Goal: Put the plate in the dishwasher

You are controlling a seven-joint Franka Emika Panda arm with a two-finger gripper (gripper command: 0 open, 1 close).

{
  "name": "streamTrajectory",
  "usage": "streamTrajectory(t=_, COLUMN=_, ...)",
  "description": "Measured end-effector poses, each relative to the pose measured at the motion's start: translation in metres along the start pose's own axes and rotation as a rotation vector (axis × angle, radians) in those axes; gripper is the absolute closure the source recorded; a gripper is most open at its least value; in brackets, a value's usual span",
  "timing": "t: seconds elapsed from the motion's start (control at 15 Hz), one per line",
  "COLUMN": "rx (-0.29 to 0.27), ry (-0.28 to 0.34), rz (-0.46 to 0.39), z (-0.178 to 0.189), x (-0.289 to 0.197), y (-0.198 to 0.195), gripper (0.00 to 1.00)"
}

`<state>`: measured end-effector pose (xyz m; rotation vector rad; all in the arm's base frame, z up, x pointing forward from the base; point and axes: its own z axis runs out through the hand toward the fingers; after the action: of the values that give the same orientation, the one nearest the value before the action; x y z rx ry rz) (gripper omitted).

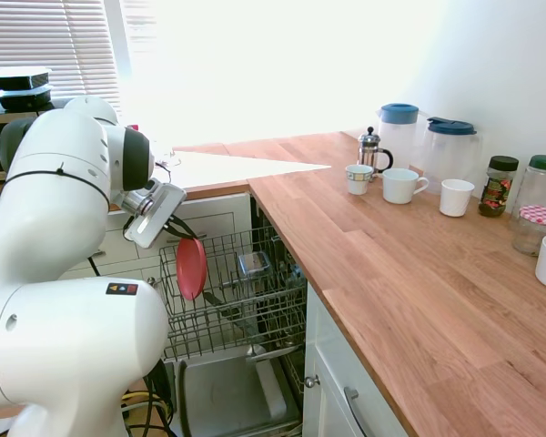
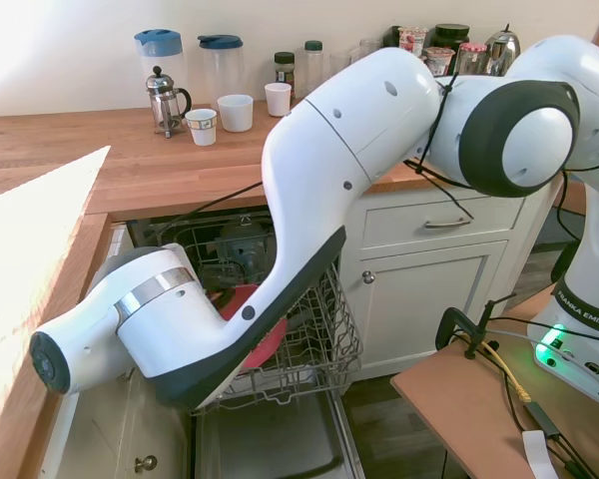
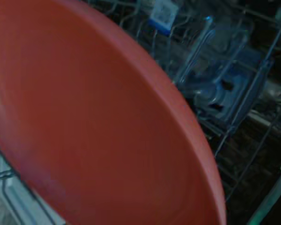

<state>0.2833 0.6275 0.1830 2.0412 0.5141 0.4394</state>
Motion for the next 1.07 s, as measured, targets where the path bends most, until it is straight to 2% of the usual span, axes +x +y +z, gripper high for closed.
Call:
streamTrajectory(t=0.47, rx=-0.050, ry=-0.132, rz=-0.078, z=-0.003, x=-0.018, y=-0.007, gripper=0.00)
streamTrajectory(t=0.6, rx=-0.049, ry=-0.168, rz=-0.093, z=-0.003, x=-0.017, y=-0.007, gripper=0.00)
streamTrajectory(t=0.93, rx=-0.047, ry=-0.213, rz=-0.103, z=-0.010, x=-0.010, y=-0.003, gripper=0.00)
streamTrajectory(t=1.07, rx=-0.030, ry=-0.245, rz=-0.101, z=-0.014, x=-0.002, y=0.008, gripper=0.00)
